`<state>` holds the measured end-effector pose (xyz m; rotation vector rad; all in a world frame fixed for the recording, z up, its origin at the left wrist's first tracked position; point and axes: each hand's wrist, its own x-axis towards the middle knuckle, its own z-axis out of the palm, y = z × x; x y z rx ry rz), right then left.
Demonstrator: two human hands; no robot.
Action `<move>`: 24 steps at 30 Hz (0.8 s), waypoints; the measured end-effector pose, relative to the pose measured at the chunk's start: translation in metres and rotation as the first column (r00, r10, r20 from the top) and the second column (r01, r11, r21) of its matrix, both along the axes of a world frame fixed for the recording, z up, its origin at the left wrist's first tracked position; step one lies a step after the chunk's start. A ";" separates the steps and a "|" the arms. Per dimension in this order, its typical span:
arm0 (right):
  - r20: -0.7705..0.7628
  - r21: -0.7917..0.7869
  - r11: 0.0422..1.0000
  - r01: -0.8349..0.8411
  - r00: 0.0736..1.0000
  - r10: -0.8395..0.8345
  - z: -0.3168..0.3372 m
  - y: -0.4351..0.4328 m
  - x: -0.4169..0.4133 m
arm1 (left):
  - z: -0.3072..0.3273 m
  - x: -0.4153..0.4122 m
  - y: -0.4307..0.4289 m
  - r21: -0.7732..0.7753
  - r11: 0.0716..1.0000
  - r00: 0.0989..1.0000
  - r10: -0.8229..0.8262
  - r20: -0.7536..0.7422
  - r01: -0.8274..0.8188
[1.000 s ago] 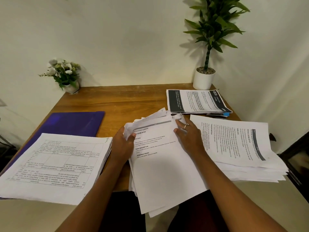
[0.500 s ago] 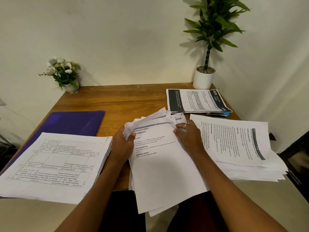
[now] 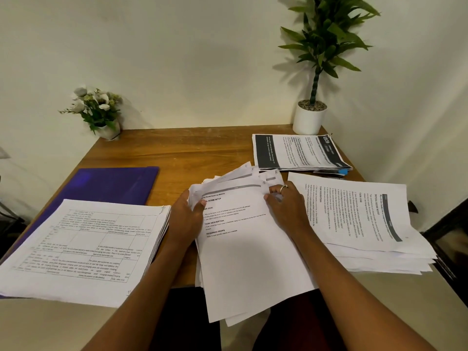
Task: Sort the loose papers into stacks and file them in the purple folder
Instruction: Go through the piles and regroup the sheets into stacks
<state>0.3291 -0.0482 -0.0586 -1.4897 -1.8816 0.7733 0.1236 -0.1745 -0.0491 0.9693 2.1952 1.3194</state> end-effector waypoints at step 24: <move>0.055 -0.016 1.000 0.009 0.998 -0.008 0.008 -0.003 0.000 | 0.003 0.003 -0.002 0.010 1.000 1.000 -0.013 0.003 0.013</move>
